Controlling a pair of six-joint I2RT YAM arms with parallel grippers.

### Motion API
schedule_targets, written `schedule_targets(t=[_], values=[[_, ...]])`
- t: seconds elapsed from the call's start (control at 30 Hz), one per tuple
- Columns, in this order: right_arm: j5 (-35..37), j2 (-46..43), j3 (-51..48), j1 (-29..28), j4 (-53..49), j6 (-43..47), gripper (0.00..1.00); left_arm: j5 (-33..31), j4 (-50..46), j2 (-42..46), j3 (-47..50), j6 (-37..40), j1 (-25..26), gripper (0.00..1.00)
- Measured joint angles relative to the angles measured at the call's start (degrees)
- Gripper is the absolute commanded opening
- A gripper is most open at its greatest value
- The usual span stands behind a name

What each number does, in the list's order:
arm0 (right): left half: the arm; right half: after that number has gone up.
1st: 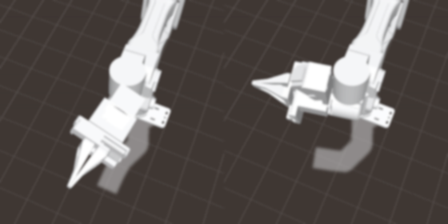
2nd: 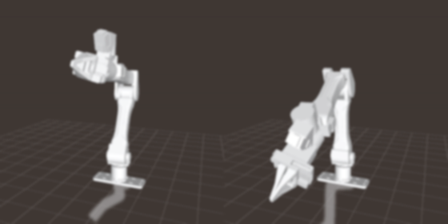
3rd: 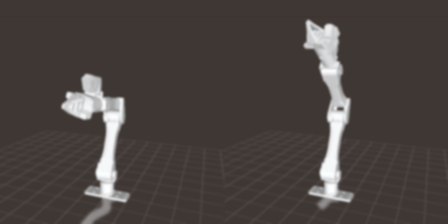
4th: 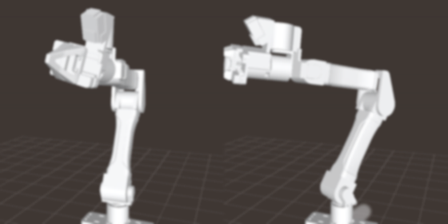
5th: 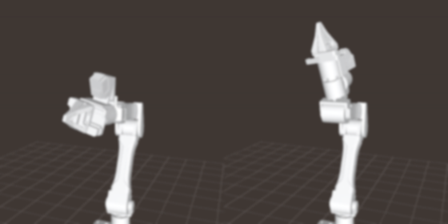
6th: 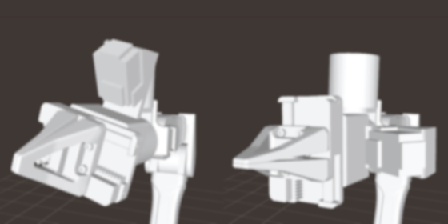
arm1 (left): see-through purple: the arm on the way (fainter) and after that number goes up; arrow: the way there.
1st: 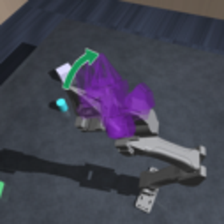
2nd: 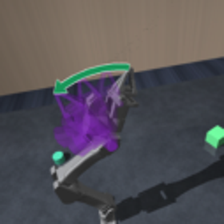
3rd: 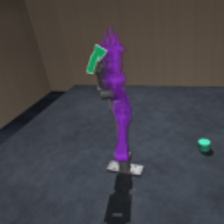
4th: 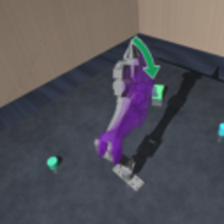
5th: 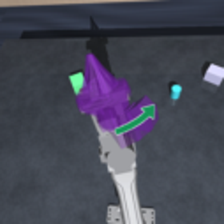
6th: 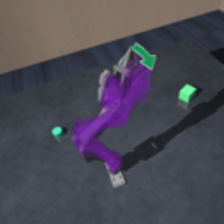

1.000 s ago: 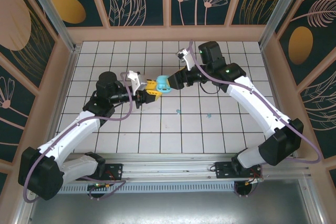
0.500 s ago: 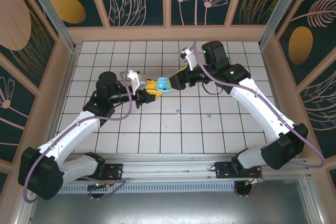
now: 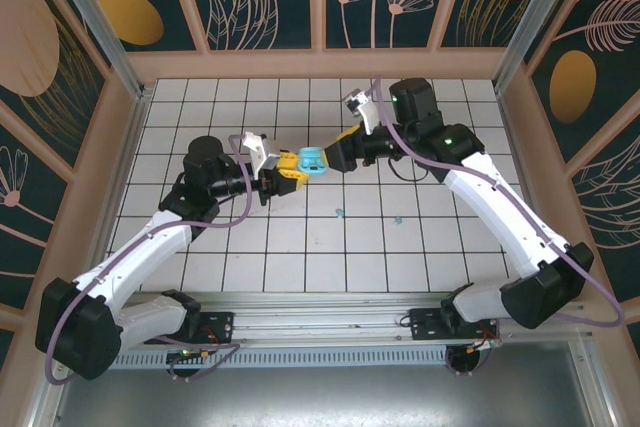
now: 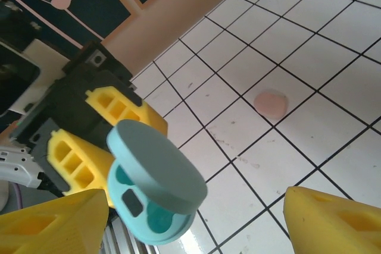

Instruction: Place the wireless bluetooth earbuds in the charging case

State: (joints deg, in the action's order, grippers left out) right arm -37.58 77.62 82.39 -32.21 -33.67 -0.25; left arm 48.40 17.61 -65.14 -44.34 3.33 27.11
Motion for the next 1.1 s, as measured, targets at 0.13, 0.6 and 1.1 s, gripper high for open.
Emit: schedule_targets(t=[0.13, 0.6, 1.1], values=[[0.1, -1.3, 0.0, 0.0, 0.3, -0.4, 0.78, -0.7, 0.2, -0.4, 0.0, -0.5, 0.0, 0.0], [12.9, -6.1, -2.3, 5.9, -1.2, -10.4, 0.77, -1.2, 0.9, -0.4, 1.2, -1.0, -0.2, 0.0], [22.3, -10.1, -37.9, 23.4, -2.7, -27.0, 0.55, -1.3, 1.9, -0.4, 1.7, -1.1, -0.2, 0.0]])
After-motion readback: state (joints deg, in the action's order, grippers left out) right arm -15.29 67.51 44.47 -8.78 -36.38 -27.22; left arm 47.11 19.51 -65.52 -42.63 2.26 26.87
